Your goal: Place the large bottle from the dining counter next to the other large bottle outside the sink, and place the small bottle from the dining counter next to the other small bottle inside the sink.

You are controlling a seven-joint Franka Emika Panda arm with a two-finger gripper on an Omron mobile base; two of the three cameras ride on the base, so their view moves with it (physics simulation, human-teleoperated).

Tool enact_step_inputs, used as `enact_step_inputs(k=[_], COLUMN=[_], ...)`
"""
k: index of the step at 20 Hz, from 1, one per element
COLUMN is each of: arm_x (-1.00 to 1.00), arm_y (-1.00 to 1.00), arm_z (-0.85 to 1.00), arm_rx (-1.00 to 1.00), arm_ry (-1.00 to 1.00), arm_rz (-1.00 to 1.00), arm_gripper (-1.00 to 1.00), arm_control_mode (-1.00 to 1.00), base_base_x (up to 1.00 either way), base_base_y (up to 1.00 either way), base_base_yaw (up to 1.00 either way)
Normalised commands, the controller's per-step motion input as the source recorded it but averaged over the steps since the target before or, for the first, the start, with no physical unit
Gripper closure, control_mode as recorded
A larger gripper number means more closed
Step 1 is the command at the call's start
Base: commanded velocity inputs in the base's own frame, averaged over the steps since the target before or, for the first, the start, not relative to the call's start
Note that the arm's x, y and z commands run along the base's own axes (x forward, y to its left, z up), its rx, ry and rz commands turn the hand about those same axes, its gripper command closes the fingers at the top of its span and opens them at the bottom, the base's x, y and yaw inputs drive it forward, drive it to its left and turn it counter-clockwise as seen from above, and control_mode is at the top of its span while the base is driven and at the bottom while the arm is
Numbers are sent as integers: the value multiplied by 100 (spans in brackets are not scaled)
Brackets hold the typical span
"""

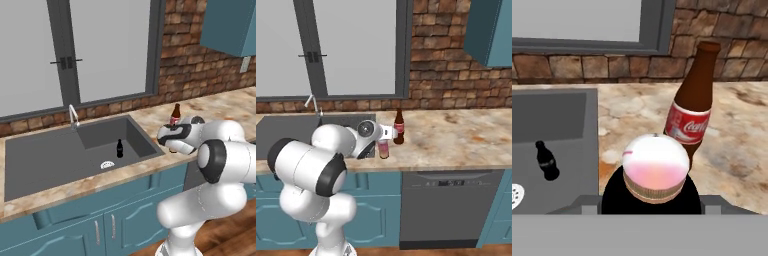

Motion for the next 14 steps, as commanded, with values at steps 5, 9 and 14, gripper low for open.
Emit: enact_step_inputs(k=[5,9,14], arm_x=[0,0,0], arm_y=[-5,-2,-4], arm_z=[-9,-14,-6], arm_rx=[-1,0,0], arm_ry=[-5,-2,-3], arm_rz=[0,0,0], arm_gripper=[100,-100,-100], arm_control_mode=[-100,-100,-100], base_base_x=[0,0,0], base_base_y=[0,0,0], base_base_yaw=[0,0,0])
